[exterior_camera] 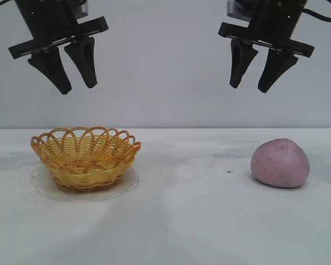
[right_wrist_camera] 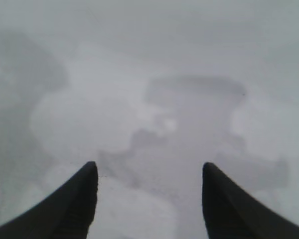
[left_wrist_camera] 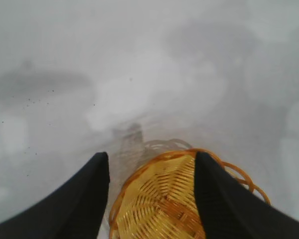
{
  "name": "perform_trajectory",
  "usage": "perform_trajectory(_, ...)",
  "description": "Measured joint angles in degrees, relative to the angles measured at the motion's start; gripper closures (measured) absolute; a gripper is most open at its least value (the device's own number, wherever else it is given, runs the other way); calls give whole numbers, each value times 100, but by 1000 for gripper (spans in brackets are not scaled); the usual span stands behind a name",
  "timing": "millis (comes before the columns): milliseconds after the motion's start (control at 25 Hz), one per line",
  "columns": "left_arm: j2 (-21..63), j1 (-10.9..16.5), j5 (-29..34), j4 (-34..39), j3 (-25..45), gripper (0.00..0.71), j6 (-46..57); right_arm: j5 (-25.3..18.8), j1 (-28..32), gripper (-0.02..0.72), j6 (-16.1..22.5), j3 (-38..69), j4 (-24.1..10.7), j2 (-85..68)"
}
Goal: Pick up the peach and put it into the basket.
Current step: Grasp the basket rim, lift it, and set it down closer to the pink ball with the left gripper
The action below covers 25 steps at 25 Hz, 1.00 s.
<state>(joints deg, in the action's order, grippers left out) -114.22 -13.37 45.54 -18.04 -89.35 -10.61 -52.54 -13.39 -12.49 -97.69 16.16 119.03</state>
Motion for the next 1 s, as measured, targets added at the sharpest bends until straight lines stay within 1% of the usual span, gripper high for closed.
perform_trajectory(480,0,0,52,0,0,331,0,0,0,309,11,0,0,0)
perform_trajectory(600,0,0,106,97,0,331,-58,0,0,309,11,0,0,0)
perform_trajectory(720,0,0,250,224,0,331,-490,0,0,309,20,0,0,0)
perform_trajectory(840,0,0,361,253,0,331,-1147,-3,0,309,20,0,0,0)
perform_trajectory(1000,0,0,394,303,0,331,-1911,-24,0,309,20,0,0,0)
